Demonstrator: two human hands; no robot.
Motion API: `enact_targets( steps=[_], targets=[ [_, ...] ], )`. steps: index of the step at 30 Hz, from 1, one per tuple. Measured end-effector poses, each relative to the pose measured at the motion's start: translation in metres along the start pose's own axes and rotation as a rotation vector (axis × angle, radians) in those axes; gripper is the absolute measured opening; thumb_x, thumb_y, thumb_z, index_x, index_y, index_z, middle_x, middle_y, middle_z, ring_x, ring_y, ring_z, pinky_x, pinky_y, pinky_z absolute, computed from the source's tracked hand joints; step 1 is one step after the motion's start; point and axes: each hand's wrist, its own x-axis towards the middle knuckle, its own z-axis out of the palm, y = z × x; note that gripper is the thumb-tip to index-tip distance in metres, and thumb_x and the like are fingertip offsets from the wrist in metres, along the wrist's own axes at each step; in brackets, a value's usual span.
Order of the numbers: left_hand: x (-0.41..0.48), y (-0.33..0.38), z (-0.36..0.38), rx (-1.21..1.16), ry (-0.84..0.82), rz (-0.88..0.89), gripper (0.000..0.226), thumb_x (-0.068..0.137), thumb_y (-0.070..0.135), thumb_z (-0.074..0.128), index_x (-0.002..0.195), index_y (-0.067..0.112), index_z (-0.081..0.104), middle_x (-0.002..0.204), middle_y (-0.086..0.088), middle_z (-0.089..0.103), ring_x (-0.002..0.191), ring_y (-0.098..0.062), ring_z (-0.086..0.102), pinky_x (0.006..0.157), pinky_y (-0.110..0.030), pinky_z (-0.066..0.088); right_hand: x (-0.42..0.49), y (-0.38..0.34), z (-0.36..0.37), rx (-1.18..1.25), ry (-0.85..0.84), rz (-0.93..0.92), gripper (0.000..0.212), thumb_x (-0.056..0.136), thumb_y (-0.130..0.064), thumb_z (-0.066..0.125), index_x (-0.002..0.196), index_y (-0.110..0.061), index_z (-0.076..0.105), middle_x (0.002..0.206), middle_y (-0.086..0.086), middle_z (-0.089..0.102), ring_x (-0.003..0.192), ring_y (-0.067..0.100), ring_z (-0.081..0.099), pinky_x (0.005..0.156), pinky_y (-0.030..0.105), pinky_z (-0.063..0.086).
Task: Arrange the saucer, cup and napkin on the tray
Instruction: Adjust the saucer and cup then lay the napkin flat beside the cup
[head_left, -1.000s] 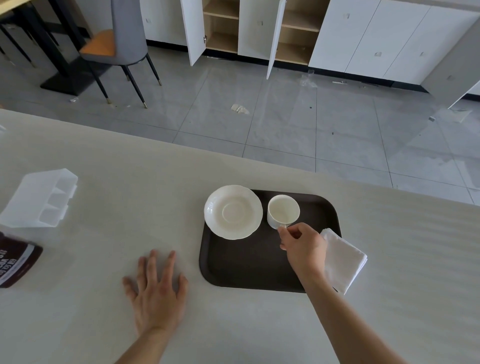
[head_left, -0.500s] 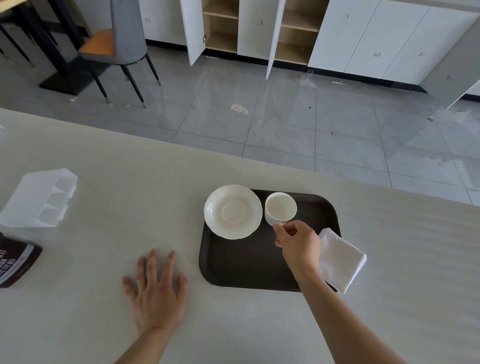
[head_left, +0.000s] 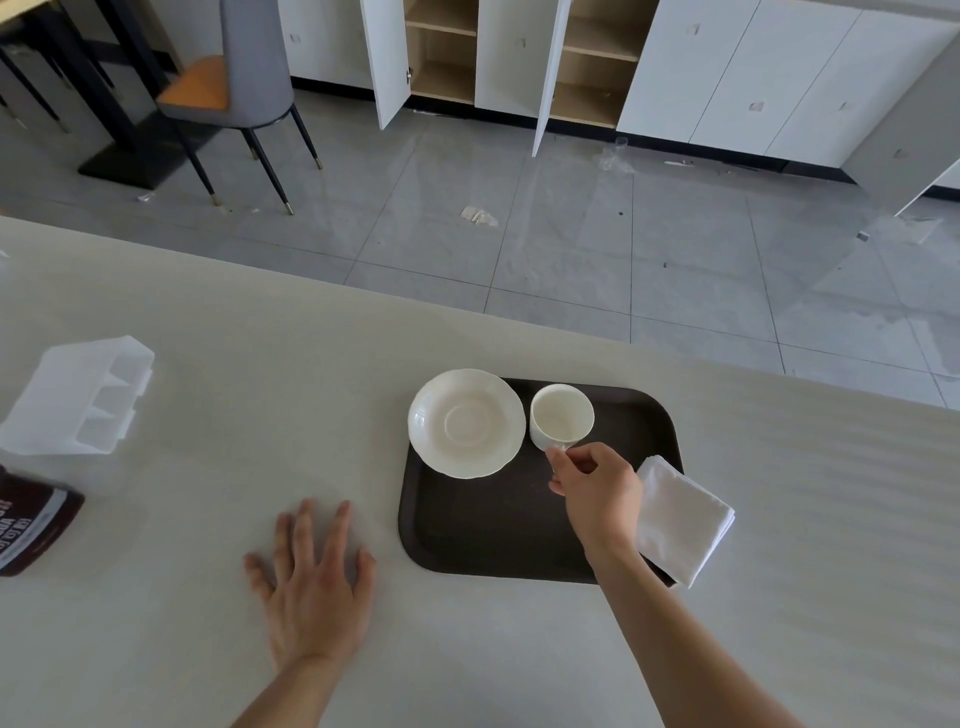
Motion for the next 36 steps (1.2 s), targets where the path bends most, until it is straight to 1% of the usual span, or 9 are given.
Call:
enact_targets(
  steps=[14,20,23,25,29,31,32,34,36],
  targets=[
    [0.0,-0.001,0.001,0.015,-0.007,-0.005,0.064,0.084,0.052,0.033,0.145,0.035,0.04,0.158,-0.008,0.031,0.148,-0.03,0.018,0.116,-0.062,0.009,-0.001,-0.003,-0.001,0.011,-0.03,0.015,0.025,0.085,-0.039,0.075,0.07,-0.022,0.065,0.064,-0.008,0.071,0.055,-0.002,0.069,0.053,0.017,0.044],
    [0.0,0.0,0.001,0.022,-0.008,-0.005,0.064,0.084,0.051,0.034,0.145,0.035,0.04,0.158,-0.008,0.031,0.148,-0.03,0.018,0.116,-0.062,0.008,-0.001,-0.003,-0.005,0.03,-0.055,0.02,0.026,0.084,-0.041,0.076,0.071,-0.021,0.066,0.062,-0.009,0.07,0.057,0.0,0.07,0.056,0.021,0.047],
    [0.001,-0.001,0.001,0.033,-0.012,-0.006,0.064,0.084,0.051,0.033,0.145,0.034,0.04,0.157,-0.008,0.032,0.148,-0.03,0.018,0.116,-0.062,0.008,-0.002,-0.002,-0.009,0.021,-0.058,0.031,0.027,0.084,-0.045,0.074,0.071,-0.023,0.067,0.064,-0.017,0.07,0.058,-0.001,0.07,0.058,0.023,0.048],
    [0.001,-0.001,0.001,0.03,-0.009,-0.007,0.063,0.084,0.051,0.034,0.145,0.035,0.041,0.157,-0.008,0.032,0.148,-0.03,0.018,0.116,-0.062,0.008,-0.002,0.002,-0.017,0.031,-0.049,0.036,0.024,0.086,-0.044,0.073,0.072,-0.025,0.067,0.065,-0.02,0.07,0.057,-0.001,0.07,0.058,0.023,0.048],
    [0.001,-0.001,0.001,0.026,-0.016,-0.011,0.063,0.084,0.051,0.034,0.145,0.035,0.04,0.157,-0.008,0.032,0.148,-0.029,0.017,0.116,-0.061,0.007,-0.002,0.013,-0.05,-0.022,0.012,-0.01,0.019,0.088,-0.033,0.073,0.071,-0.026,0.067,0.066,-0.017,0.07,0.059,0.002,0.069,0.06,0.026,0.052],
    [0.001,0.0,0.001,0.019,-0.015,-0.014,0.064,0.084,0.051,0.033,0.145,0.035,0.04,0.157,-0.008,0.032,0.148,-0.029,0.018,0.116,-0.061,0.006,-0.001,0.021,-0.071,-0.141,0.075,-0.061,0.018,0.087,-0.028,0.072,0.069,-0.024,0.067,0.062,-0.008,0.068,0.062,0.007,0.065,0.057,0.023,0.044],
    [0.001,0.0,0.0,0.012,-0.013,-0.016,0.064,0.083,0.052,0.033,0.145,0.035,0.041,0.157,-0.008,0.033,0.148,-0.029,0.019,0.116,-0.061,0.007,0.0,0.024,-0.083,-0.217,0.117,-0.096,0.017,0.086,-0.024,0.072,0.069,-0.022,0.067,0.062,-0.005,0.067,0.063,0.011,0.063,0.056,0.025,0.042],
    [0.001,0.001,-0.001,0.005,-0.012,-0.015,0.065,0.083,0.053,0.033,0.145,0.036,0.04,0.157,-0.008,0.033,0.147,-0.03,0.02,0.116,-0.061,0.007,0.004,0.032,-0.104,-0.323,0.207,-0.161,0.013,0.084,-0.016,0.072,0.072,-0.019,0.069,0.07,-0.002,0.068,0.066,0.021,0.062,0.058,0.028,0.041],
    [0.001,0.001,-0.001,0.004,-0.02,-0.019,0.065,0.083,0.054,0.032,0.146,0.036,0.039,0.158,-0.008,0.031,0.148,-0.03,0.018,0.116,-0.06,0.006,0.007,0.038,-0.121,-0.364,0.277,-0.195,0.009,0.084,-0.014,0.073,0.076,-0.019,0.071,0.078,-0.002,0.07,0.07,0.023,0.063,0.06,0.028,0.041]
  ],
)
